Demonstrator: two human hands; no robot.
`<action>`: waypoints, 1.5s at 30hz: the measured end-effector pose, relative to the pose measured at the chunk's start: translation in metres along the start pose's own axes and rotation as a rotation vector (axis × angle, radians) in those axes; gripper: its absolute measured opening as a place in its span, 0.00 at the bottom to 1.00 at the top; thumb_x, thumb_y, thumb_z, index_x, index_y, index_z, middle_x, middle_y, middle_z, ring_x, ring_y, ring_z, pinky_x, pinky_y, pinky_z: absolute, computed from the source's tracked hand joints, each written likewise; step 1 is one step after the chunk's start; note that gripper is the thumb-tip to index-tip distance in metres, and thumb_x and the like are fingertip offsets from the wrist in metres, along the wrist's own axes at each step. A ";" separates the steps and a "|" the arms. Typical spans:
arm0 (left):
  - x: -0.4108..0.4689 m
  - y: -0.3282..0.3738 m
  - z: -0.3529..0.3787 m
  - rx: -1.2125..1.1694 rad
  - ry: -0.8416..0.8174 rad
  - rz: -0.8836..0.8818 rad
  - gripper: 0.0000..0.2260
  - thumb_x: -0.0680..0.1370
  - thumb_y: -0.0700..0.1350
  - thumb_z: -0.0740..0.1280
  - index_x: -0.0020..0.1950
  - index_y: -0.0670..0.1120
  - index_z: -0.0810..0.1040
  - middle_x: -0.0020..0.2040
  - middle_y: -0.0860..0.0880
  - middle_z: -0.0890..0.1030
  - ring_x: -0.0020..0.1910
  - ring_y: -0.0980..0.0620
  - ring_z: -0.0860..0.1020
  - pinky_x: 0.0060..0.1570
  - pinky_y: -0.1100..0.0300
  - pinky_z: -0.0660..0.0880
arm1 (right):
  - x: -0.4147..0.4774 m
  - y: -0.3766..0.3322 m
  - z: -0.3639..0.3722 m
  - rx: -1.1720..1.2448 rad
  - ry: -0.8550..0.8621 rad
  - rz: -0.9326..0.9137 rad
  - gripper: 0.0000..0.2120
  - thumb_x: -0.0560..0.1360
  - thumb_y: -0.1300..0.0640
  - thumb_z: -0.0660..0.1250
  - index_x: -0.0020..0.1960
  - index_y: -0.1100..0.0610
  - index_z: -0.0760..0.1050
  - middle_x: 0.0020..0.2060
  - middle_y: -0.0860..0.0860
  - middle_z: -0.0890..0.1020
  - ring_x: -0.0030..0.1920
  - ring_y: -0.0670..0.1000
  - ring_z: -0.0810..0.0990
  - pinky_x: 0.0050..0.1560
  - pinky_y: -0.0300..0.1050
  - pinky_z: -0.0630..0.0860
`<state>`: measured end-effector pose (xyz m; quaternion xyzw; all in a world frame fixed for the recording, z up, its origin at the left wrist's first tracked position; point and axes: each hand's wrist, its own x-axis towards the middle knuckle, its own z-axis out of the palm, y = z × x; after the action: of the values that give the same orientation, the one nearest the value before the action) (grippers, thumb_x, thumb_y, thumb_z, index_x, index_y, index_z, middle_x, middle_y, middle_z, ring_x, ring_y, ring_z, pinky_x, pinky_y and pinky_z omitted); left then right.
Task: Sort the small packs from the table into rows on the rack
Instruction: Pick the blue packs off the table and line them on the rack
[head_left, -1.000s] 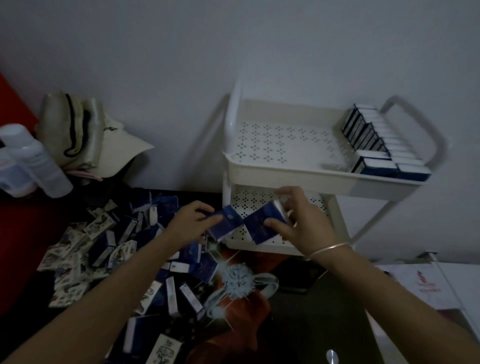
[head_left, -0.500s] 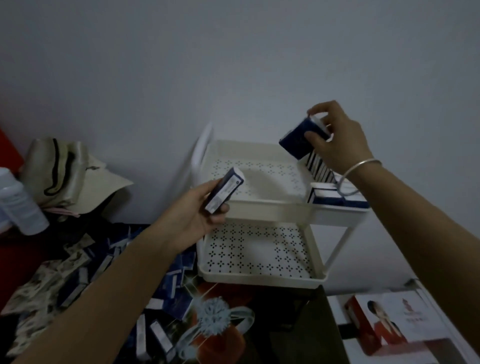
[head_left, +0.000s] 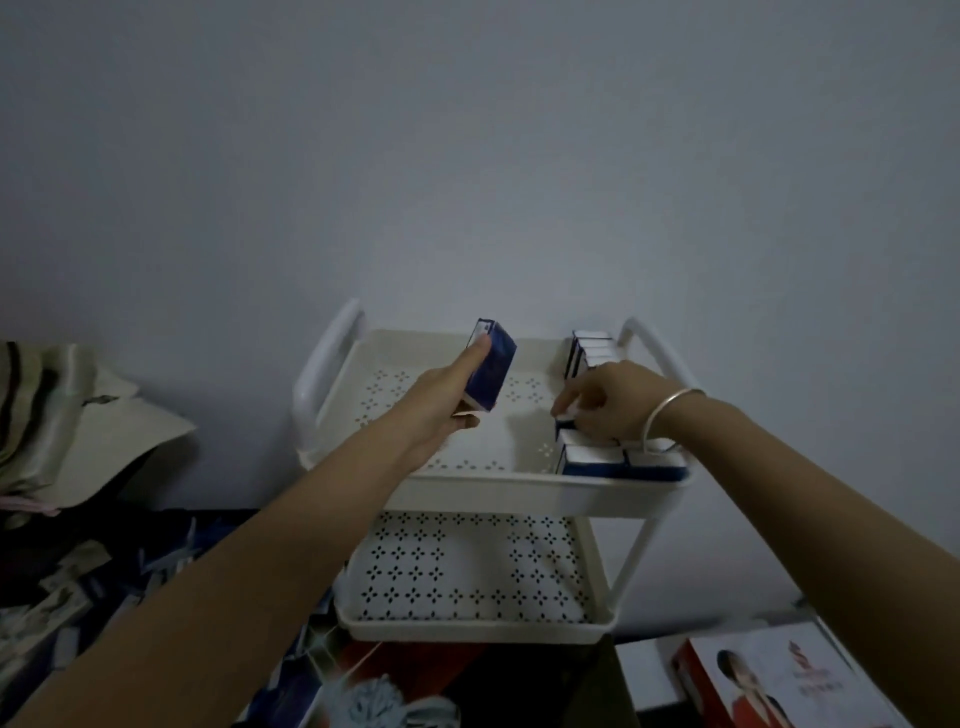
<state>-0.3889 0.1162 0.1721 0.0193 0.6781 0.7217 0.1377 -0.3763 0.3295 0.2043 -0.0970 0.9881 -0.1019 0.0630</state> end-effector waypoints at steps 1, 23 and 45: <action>0.009 -0.002 0.004 0.047 0.027 0.015 0.28 0.75 0.66 0.61 0.60 0.44 0.78 0.49 0.46 0.82 0.46 0.51 0.78 0.46 0.60 0.73 | 0.000 0.002 -0.001 0.025 0.002 -0.017 0.08 0.74 0.52 0.64 0.49 0.41 0.80 0.44 0.45 0.80 0.45 0.46 0.77 0.49 0.38 0.72; 0.038 -0.019 0.062 0.424 -0.199 -0.038 0.11 0.77 0.34 0.62 0.54 0.44 0.80 0.52 0.46 0.83 0.52 0.48 0.81 0.56 0.53 0.78 | -0.024 0.019 0.007 0.248 0.611 -0.033 0.16 0.74 0.65 0.61 0.59 0.51 0.73 0.42 0.43 0.83 0.40 0.47 0.80 0.46 0.46 0.78; -0.084 -0.005 -0.045 0.313 0.210 0.195 0.12 0.82 0.44 0.58 0.48 0.47 0.82 0.40 0.53 0.85 0.40 0.56 0.82 0.42 0.62 0.78 | -0.069 -0.111 0.086 0.647 0.537 -0.458 0.09 0.75 0.60 0.60 0.48 0.51 0.77 0.33 0.48 0.81 0.33 0.48 0.80 0.37 0.49 0.77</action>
<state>-0.3167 0.0534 0.1769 0.0309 0.7873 0.6157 -0.0090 -0.2767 0.2206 0.1516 -0.2579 0.8402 -0.4368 -0.1918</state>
